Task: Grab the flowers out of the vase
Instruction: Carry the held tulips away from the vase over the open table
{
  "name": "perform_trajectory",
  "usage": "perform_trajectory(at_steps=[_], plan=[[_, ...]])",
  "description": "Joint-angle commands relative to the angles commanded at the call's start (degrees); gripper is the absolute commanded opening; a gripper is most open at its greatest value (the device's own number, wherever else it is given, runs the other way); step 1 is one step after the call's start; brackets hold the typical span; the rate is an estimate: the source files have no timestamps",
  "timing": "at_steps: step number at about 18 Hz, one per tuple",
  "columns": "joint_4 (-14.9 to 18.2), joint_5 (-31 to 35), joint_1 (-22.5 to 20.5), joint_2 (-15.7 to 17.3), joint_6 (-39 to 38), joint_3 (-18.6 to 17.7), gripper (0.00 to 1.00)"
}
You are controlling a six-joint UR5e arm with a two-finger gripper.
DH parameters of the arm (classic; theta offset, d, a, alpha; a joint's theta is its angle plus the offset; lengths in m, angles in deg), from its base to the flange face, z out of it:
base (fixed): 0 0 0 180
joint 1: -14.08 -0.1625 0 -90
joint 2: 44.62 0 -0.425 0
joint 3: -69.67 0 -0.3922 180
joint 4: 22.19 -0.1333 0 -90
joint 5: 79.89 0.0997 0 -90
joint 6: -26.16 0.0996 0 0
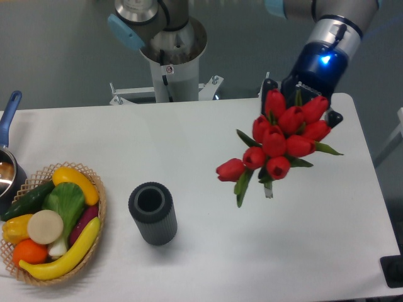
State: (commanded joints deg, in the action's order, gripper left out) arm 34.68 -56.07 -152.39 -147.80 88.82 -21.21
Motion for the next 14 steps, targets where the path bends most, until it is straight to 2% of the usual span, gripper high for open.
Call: perform_trajectory(at_steps=[14], plan=[[0.0, -0.1, -0.5, -0.3, 0.5, -0.2, 0.44]])
